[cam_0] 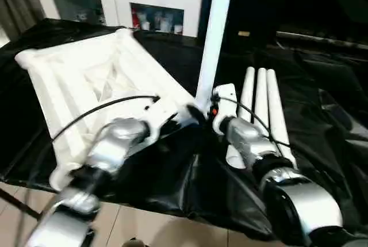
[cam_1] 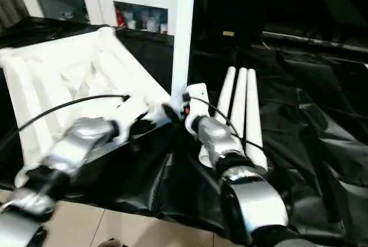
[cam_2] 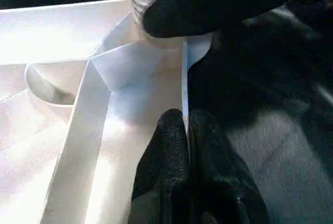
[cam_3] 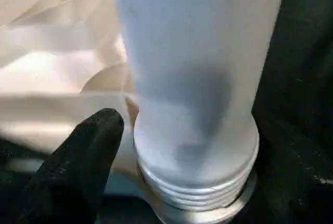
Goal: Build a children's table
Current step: Rotate leg to tighten
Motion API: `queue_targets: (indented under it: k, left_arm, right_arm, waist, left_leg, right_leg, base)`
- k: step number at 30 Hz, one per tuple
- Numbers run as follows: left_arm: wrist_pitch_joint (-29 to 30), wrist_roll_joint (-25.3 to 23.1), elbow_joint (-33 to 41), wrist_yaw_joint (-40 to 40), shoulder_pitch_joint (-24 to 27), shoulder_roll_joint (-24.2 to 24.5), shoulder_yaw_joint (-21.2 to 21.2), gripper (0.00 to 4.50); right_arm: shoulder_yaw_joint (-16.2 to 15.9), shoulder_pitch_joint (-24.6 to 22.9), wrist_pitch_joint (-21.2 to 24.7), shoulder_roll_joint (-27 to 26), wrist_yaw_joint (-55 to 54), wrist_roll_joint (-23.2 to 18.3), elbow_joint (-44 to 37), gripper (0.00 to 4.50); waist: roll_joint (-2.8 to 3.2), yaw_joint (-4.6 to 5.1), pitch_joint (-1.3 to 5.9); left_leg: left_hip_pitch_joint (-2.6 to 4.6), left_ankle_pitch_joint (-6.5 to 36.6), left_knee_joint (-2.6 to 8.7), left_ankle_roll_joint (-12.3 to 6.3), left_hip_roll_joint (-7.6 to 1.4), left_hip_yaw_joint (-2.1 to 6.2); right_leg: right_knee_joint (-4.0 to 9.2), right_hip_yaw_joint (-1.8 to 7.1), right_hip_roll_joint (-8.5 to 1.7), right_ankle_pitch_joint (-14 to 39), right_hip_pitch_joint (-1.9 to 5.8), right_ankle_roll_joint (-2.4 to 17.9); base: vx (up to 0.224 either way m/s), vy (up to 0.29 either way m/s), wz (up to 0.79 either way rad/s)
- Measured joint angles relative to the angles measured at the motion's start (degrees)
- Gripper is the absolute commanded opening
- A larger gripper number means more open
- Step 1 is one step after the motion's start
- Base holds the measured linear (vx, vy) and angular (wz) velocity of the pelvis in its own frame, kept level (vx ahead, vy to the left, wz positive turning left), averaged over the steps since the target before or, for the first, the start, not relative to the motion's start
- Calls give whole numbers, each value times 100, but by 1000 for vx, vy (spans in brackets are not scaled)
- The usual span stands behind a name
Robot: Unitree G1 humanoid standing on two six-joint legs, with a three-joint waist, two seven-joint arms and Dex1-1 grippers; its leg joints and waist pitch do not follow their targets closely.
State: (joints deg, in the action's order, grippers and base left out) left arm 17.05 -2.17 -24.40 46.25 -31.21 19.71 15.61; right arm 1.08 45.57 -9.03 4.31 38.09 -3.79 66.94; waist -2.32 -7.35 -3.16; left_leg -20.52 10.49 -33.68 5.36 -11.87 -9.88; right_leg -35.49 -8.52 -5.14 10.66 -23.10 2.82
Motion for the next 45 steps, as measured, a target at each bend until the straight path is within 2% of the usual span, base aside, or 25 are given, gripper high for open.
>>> queue_targets:
  k: [5,8,12,16,18,27,35,36,40,45]
  left_arm:
    - [-10,131,217,371,144,229,0,0]
    - [-14,258,484,767,321,479,0,0]
    - [-12,353,644,1135,439,629,8,0]
    - [-9,364,731,1261,477,661,52,0]
    - [-9,367,731,1286,478,670,52,0]
    - [-7,367,764,1368,485,728,64,0]
    - [-7,365,765,1384,487,733,64,0]
    - [-7,363,765,1382,487,732,64,0]
    - [41,183,422,767,293,374,42,0]
    - [137,10,-266,66,-136,-152,41,0]
  right_arm:
    - [-127,-141,-38,244,864,17,-187,394]
    - [-271,-332,-36,527,1696,2,-461,394]
    - [-377,-408,2,579,2281,-35,-624,394]
    - [-432,-408,14,572,2480,-36,-695,377]
    - [-433,-409,16,578,2480,-35,-697,350]
    - [-446,-428,39,599,2514,-28,-735,282]
    - [-448,-458,30,598,2518,-26,-767,274]
    - [-449,-465,18,596,2488,-25,-769,274]
    - [-255,-405,-12,262,1036,-7,-499,273]
    - [-17,-225,220,5,-453,-20,-270,273]
  waist:
    - [1,-9,-1]
    - [1,-72,-1]
    - [1,-93,-2]
    - [-2,-128,-3]
    - [-3,-130,-4]
    - [-3,-127,-4]
    - [-3,-124,-4]
    - [-3,-124,-4]
    - [-6,-76,-2]
    - [-2,-96,0]
  left_leg:
    - [-1,-1,-1,-4,0,-2]
    - [-1,-1,-2,-5,-2,-2]
    - [-2,-2,-8,-5,-3,-2]
    - [-2,-2,-12,-5,-3,-2]
    - [-1,-2,-13,-5,-3,-2]
    - [-1,-2,-14,-5,-3,0]
    - [-1,-2,-15,-5,-3,0]
    - [-1,-2,-15,-5,-3,0]
    - [28,-2,-16,-3,0,-3]
    - [51,-2,-9,-2,3,-2]
  right_leg:
    - [1,1,0,7,-1,-1]
    - [-1,-1,0,12,-2,-1]
    - [-7,-1,0,12,-2,0]
    - [-12,-1,-2,11,-1,0]
    - [-17,-1,-2,11,-1,1]
    - [-19,-1,-2,12,-1,-1]
    - [-19,-1,-2,12,-1,-1]
    - [-19,-1,-2,12,-1,-1]
    - [-29,9,-3,11,12,0]
    - [-33,10,-3,17,30,-19]
  base:
    - [0,0,0]
    - [0,0,0]
    - [0,0,0]
    - [0,0,0]
    - [0,0,0]
    - [0,0,0]
    - [0,0,0]
    - [0,0,0]
    - [0,0,0]
    - [0,0,0]
